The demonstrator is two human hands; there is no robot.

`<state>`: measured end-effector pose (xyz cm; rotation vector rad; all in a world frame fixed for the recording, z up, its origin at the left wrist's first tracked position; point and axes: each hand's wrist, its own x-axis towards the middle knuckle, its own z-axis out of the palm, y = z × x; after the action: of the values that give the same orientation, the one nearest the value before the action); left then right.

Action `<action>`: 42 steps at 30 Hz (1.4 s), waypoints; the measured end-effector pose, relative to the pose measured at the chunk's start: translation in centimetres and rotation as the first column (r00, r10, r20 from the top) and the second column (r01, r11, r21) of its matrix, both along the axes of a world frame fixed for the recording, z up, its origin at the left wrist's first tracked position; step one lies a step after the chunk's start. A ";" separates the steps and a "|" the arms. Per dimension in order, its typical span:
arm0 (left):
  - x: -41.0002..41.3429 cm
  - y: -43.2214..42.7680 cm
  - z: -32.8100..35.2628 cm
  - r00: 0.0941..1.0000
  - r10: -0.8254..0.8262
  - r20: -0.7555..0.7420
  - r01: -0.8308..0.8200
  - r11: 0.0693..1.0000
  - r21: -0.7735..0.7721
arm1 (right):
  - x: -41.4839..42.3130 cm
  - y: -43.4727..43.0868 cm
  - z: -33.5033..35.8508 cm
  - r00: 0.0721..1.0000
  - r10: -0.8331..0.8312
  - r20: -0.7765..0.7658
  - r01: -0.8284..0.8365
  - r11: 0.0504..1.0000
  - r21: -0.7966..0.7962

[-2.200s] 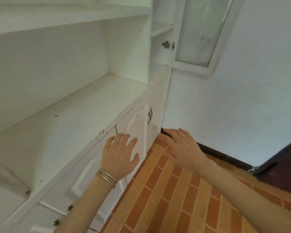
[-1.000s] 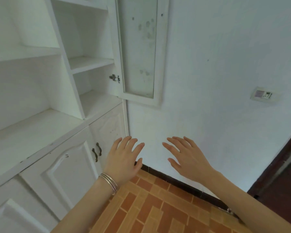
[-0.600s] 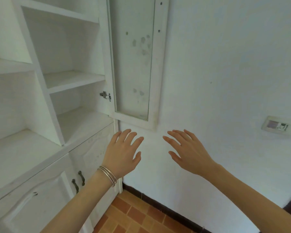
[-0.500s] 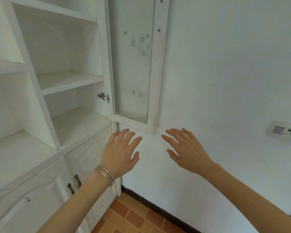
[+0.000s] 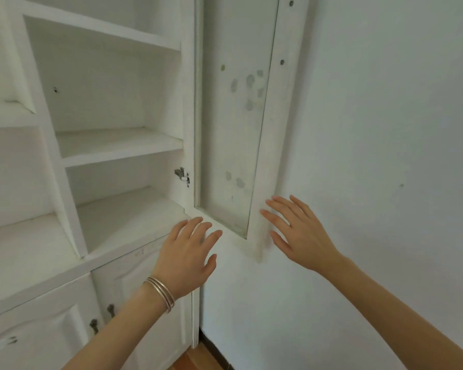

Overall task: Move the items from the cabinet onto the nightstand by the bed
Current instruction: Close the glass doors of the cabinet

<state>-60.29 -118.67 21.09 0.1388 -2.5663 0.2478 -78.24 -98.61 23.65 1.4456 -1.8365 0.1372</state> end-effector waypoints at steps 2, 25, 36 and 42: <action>-1.8 0.3 0.5 1.000 0.023 -0.003 -0.023 1.000 0.001 | -2.8 -0.9 1.0 0.998 0.064 -0.027 -0.065 0.997 -0.031; -6.0 -3.1 2.4 0.916 0.401 0.017 -0.400 0.916 -0.010 | -14.8 -12.3 1.5 0.766 0.545 -0.342 -0.599 0.798 -0.071; 0.6 -6.7 2.7 0.862 0.507 -0.002 -0.506 0.862 -0.029 | -5.3 -16.1 1.4 0.600 0.716 -0.356 -0.775 0.631 -0.037; 6.9 -10.1 3.0 0.839 0.541 -0.056 -0.544 0.837 -0.057 | 1.0 -20.9 1.3 0.539 0.763 -0.357 -0.808 0.588 0.038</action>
<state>-53.37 -128.75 24.11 0.8449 -2.4190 0.5407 -77.26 -119.47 24.97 1.9678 -0.7491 0.4228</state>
